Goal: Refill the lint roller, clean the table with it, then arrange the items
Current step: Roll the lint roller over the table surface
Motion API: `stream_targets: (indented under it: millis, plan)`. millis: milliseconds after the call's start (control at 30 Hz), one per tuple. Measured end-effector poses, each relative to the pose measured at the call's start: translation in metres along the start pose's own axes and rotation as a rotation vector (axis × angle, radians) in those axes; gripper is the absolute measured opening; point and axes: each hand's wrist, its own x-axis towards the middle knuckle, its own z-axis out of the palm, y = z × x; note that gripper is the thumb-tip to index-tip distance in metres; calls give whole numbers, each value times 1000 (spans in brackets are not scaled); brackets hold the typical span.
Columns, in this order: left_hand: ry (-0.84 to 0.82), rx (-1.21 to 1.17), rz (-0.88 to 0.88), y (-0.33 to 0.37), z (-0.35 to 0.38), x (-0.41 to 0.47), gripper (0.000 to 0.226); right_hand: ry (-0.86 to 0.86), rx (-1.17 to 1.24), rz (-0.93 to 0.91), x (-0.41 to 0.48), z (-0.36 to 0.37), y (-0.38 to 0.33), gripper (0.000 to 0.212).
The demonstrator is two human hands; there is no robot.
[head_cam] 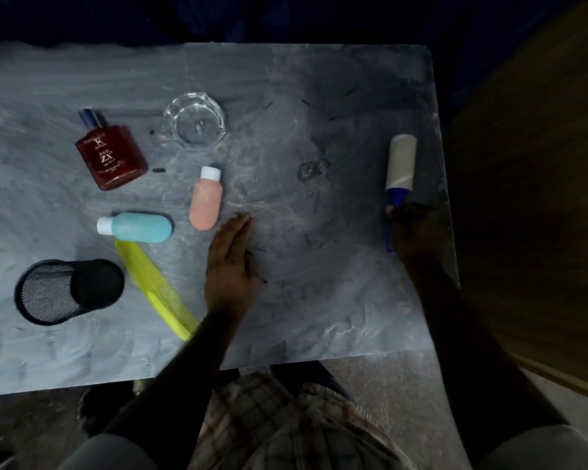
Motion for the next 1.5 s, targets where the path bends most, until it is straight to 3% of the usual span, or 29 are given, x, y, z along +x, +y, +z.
stream_targets:
  millis: [300,500,733,933,1500]
  plan:
    - [-14,18,4,-2,1,0,58,-11,-108,290,15,-42,32,47]
    - [-13,19,3,-2,0,0,58,-5,-222,270,14,-41,34,50]
    - [2,8,-2,-2,0,-1,59,-77,-137,126,14,-27,3,37]
    - [-2,1,3,-2,0,0,59,42,-229,-83,5,-3,-30,41]
    - [0,9,36,-6,2,0,55,-7,-157,-402,-55,65,-130,30]
